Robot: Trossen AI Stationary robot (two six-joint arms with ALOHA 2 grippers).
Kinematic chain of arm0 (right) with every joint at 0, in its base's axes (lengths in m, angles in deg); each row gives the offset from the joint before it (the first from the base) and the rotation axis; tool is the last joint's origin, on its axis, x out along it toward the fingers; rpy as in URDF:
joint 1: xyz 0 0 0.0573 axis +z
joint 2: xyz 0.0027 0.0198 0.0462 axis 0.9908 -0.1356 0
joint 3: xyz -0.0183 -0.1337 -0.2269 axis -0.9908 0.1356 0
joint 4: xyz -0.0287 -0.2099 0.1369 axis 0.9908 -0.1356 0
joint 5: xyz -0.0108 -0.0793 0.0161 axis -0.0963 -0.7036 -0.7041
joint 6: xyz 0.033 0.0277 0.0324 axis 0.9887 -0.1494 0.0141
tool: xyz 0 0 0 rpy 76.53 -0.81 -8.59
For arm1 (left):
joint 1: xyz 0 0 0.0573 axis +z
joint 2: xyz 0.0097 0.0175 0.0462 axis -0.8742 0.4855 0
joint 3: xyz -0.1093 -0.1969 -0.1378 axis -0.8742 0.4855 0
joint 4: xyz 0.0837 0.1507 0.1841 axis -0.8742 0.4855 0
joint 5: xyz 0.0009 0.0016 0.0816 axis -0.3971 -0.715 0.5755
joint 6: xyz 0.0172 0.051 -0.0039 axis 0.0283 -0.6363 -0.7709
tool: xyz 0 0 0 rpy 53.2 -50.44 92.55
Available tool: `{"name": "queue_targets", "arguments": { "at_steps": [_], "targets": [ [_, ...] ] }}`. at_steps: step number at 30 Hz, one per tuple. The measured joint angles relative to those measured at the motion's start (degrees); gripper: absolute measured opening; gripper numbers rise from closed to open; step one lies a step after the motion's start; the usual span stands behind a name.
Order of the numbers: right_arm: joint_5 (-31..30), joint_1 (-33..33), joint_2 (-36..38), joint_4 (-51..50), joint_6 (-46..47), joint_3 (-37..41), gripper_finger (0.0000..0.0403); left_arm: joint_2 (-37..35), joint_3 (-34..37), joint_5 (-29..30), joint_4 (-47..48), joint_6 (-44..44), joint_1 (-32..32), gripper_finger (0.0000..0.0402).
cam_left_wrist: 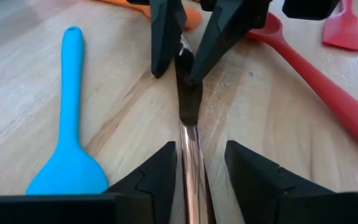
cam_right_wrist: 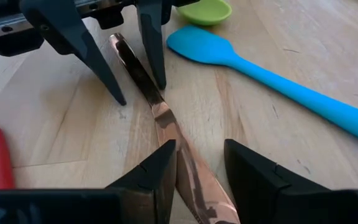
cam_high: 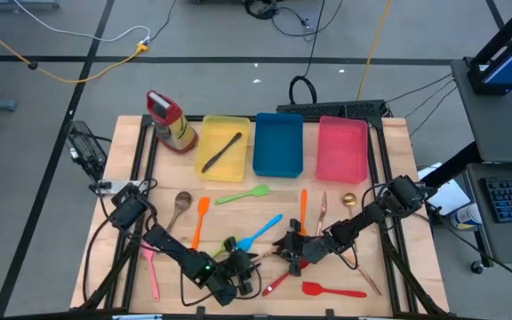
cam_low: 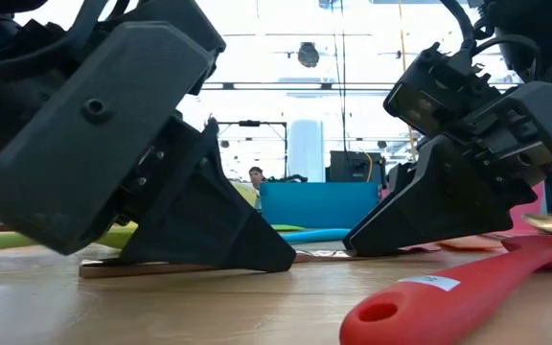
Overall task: Pick & Place Kitchen Items
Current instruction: Put the bottom left bronze knife into the yellow bin
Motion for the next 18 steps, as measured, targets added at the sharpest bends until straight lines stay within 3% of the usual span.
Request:
{"name": "queue_targets", "arguments": {
  "at_steps": [5, 12, 18],
  "targets": [
    [0.02, 0.02, 0.0, 0.0, -0.81, 0.0, 0.0127, 0.02, 0.05, 0.44, 0.3, 0.26, -0.43, 0.0131],
    [1.03, 0.15, -0.16, 2.97, -3.37, 0.12, 0.0127, -0.04, 0.07, 0.48, 0.52, -0.05, -0.14, 0.0049],
    [1.33, 0.15, -0.26, 10.38, -8.67, 0.2, 0.0128, -0.04, 0.23, 0.89, -0.8, -0.88, -0.14, 0.0044]
  ]
}}
